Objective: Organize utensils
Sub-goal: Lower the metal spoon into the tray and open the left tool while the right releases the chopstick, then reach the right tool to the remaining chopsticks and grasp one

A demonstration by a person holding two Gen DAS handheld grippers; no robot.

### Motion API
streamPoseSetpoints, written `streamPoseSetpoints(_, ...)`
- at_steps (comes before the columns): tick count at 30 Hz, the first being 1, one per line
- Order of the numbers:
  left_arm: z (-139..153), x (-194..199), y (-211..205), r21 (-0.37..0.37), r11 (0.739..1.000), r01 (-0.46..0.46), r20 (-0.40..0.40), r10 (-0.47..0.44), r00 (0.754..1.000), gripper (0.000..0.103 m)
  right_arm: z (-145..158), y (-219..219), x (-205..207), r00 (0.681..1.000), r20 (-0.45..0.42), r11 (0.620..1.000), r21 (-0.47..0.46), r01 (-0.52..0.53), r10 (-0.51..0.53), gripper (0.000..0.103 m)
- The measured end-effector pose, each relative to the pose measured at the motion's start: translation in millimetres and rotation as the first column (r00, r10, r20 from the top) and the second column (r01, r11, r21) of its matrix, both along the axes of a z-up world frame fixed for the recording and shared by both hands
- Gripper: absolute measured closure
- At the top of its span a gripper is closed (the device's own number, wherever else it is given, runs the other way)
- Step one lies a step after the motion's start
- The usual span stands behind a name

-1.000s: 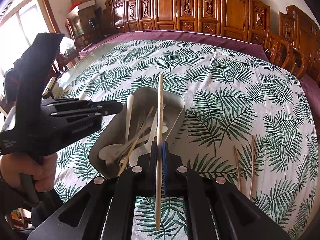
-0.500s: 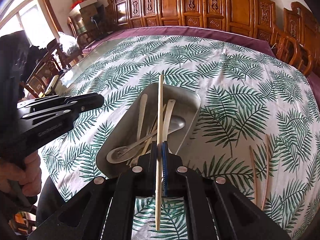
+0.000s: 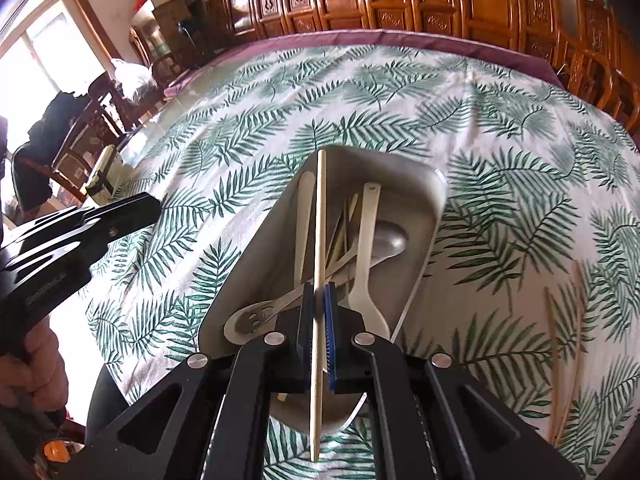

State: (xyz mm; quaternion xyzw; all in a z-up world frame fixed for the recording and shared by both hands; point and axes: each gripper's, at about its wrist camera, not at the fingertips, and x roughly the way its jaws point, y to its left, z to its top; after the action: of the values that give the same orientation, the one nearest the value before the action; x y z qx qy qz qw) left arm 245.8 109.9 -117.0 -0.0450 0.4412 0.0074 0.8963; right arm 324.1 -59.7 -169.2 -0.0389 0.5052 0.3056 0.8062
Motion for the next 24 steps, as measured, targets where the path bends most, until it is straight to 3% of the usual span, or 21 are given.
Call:
streamPoseSetpoints(13,-4,-15,9,0.010,1.000,-0.008,-0.011,0.008,1.000,0.097,-13,7,17,0.998,-0.027,0.999,-0.017,0.049,-0.049,0.097)
streamPoseSetpoints(24,-1,-15,3,0.023,1.000,0.002,-0.006,-0.002,1.000,0.097,-8,19,23,0.999,-0.013,1.000,-0.005,0.030,-0.030,0.096)
